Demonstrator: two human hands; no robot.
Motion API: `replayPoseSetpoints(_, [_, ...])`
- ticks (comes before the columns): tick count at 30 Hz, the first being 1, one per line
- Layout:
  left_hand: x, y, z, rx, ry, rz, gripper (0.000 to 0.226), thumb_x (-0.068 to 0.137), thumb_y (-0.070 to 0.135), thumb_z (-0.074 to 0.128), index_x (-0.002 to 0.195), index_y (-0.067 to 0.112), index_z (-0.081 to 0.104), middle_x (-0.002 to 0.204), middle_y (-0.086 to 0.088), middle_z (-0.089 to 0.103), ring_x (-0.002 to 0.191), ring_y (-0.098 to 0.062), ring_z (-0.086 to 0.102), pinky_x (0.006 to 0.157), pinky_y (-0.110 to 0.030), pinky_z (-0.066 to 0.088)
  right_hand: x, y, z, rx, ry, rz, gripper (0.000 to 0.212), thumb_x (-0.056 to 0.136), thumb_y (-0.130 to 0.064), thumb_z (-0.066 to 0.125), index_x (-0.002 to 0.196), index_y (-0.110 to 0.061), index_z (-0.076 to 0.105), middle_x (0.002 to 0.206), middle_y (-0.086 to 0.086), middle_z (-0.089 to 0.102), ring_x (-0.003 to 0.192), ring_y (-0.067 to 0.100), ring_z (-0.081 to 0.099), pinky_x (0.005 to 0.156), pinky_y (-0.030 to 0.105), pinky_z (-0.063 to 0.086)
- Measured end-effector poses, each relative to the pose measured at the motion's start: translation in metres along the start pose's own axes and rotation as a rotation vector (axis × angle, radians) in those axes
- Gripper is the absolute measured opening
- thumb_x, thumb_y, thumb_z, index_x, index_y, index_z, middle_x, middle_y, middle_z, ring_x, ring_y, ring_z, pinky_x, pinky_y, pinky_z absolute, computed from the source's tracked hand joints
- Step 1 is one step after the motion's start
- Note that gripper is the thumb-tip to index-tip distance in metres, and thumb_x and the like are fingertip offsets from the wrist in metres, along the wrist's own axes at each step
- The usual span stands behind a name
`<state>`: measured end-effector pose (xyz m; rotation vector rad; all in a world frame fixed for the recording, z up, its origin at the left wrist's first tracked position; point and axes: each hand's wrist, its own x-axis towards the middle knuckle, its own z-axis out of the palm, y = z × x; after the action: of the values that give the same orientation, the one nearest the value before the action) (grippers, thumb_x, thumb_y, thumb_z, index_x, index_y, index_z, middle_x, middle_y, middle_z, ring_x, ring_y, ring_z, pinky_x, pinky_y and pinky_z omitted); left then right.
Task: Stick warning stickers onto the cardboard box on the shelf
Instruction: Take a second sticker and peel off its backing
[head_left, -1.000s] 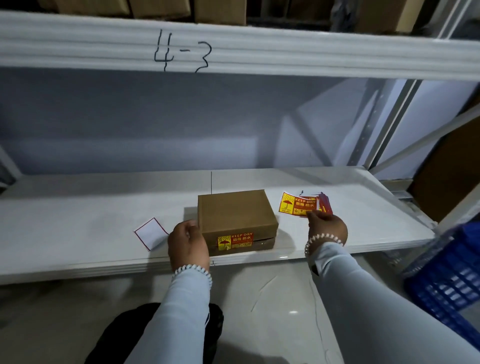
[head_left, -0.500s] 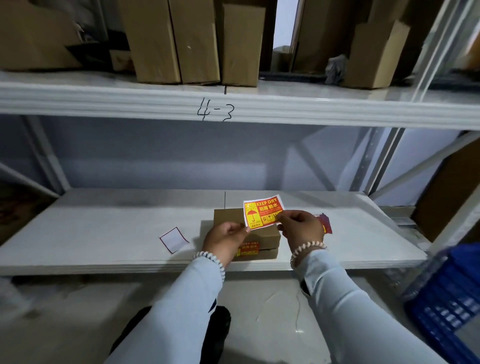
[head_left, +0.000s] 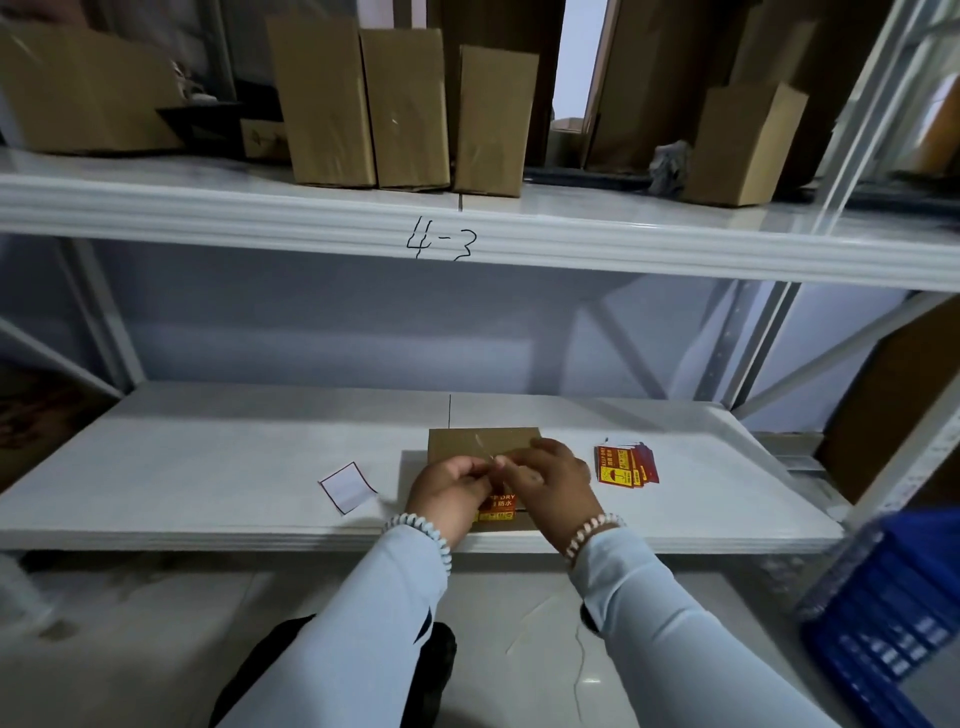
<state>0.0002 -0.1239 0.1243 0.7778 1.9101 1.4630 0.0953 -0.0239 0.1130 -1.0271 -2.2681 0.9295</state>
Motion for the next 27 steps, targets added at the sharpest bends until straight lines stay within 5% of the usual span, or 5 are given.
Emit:
replayPoseSetpoints(7, [0.008, -0.006, -0.004, 0.089, -0.058, 0.068, 0.014, 0.093, 0.01, 0.06, 0.083, 0.019, 0.065, 0.08, 0.0, 0.065, 0.074, -0.015, 0.059, 0.057, -0.014, 0.044, 0.002, -0.004, 0.001, 0.137, -0.127, -0.053, 0.032, 0.096, -0.021, 0.053, 0.065, -0.021, 0.062, 0.06, -0.009, 0.058, 0.057, -0.004, 0.055, 0.055, 0.008, 0.037])
replayPoseSetpoints(9, [0.012, -0.007, -0.009, 0.128, -0.073, 0.047, 0.019, 0.093, 0.016, 0.061, 0.075, 0.025, 0.061, 0.085, -0.002, 0.068, 0.081, -0.018, 0.062, 0.061, -0.022, 0.042, 0.006, -0.001, 0.002, 0.147, -0.136, -0.018, 0.034, 0.096, -0.021, 0.052, 0.063, -0.021, 0.061, 0.061, -0.006, 0.06, 0.058, -0.004, 0.056, 0.058, 0.008, 0.04])
replayPoseSetpoints(14, [0.018, -0.009, -0.027, 0.196, -0.086, -0.03, 0.013, 0.093, 0.019, 0.058, 0.081, 0.023, 0.062, 0.101, -0.005, 0.073, 0.095, -0.02, 0.071, 0.069, -0.029, 0.049, 0.018, 0.009, 0.003, 0.257, -0.053, 0.157, 0.035, 0.094, -0.032, 0.051, 0.079, -0.005, 0.069, 0.082, 0.017, 0.072, 0.08, 0.034, 0.068, 0.082, 0.049, 0.055])
replayPoseSetpoints(21, [0.034, -0.025, -0.066, 0.121, 0.0, -0.215, 0.014, 0.095, 0.013, 0.055, 0.082, 0.019, 0.057, 0.096, -0.001, 0.073, 0.078, -0.016, 0.066, 0.058, -0.025, 0.038, 0.033, 0.045, -0.021, 0.506, 0.081, 0.443, 0.024, 0.099, -0.021, 0.043, 0.099, -0.009, 0.064, 0.102, 0.01, 0.068, 0.089, 0.025, 0.07, 0.072, 0.036, 0.049])
replayPoseSetpoints(27, [0.048, -0.045, -0.095, 0.036, 0.17, -0.326, 0.009, 0.094, 0.008, 0.051, 0.096, 0.014, 0.056, 0.089, -0.003, 0.071, 0.071, -0.016, 0.064, 0.057, -0.024, 0.036, 0.036, 0.07, -0.032, 0.535, 0.28, 0.568, 0.027, 0.095, -0.035, 0.043, 0.072, -0.025, 0.052, 0.099, 0.014, 0.07, 0.082, 0.03, 0.068, 0.076, 0.041, 0.053])
